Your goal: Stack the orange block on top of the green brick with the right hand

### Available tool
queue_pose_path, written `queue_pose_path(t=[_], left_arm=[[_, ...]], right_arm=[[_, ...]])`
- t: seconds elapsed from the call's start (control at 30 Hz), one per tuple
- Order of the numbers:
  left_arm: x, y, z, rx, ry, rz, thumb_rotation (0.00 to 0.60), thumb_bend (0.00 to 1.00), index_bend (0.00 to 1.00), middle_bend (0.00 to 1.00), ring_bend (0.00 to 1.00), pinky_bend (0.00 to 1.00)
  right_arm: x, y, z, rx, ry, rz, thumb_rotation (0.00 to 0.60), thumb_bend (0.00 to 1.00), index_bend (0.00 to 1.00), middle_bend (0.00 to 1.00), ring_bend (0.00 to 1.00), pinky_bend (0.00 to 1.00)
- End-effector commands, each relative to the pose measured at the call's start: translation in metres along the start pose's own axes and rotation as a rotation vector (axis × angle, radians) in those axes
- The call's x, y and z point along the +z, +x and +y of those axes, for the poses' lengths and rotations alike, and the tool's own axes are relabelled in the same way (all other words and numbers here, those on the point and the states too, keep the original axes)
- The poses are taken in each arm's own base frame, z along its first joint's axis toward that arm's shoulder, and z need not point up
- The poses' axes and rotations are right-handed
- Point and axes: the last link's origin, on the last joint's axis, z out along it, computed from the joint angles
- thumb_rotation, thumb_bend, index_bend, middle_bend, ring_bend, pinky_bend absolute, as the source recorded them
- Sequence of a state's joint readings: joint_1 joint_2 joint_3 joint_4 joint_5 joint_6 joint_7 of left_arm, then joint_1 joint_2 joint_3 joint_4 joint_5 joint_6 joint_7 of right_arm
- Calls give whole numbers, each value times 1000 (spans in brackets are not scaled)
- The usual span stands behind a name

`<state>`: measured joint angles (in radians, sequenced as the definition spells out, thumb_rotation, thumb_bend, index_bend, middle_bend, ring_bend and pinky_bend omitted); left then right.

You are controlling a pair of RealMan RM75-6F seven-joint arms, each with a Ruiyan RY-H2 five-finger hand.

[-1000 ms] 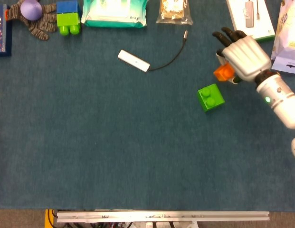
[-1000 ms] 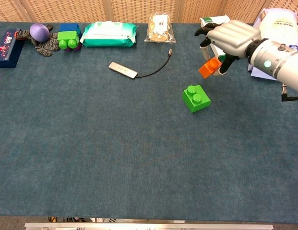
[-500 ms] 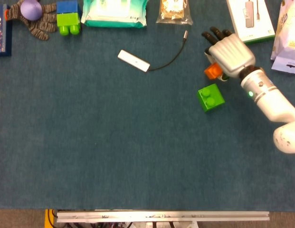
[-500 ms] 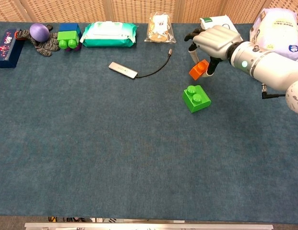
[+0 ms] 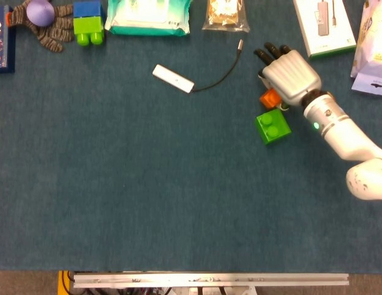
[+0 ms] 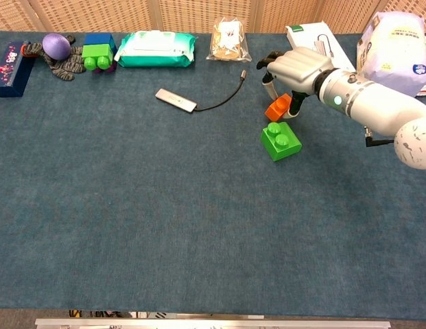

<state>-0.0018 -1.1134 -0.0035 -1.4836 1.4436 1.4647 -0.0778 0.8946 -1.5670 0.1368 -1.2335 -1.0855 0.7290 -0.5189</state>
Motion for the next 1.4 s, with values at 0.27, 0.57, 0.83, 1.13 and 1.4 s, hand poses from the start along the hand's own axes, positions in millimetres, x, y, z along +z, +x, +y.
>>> queue_pose_path(t=[0.27, 0.57, 0.83, 1.13, 1.4], left_arm=[[0, 0, 1, 0, -3, 2, 600, 111, 516, 377, 217, 222], [0, 0, 3, 2, -9, 2, 600, 112, 516, 377, 217, 224], [2, 1, 6, 6, -16, 4, 600, 111, 516, 377, 217, 224], [3, 1, 8, 8, -19, 3, 600, 111, 516, 377, 217, 224], [2, 2, 8, 9, -16, 3, 600, 111, 516, 377, 217, 224]], right_arm=[[-19, -6, 1, -20, 26, -13, 600, 198, 708, 138, 72, 216], [-45, -17, 7, -46, 40, -31, 600, 198, 708, 138, 72, 216], [-69, -21, 9, -58, 65, -35, 600, 199, 708, 138, 72, 216], [-93, -28, 4, -57, 106, -44, 600, 199, 708, 138, 72, 216], [-115, -25, -3, -28, 153, -25, 600, 200, 708, 140, 73, 209]])
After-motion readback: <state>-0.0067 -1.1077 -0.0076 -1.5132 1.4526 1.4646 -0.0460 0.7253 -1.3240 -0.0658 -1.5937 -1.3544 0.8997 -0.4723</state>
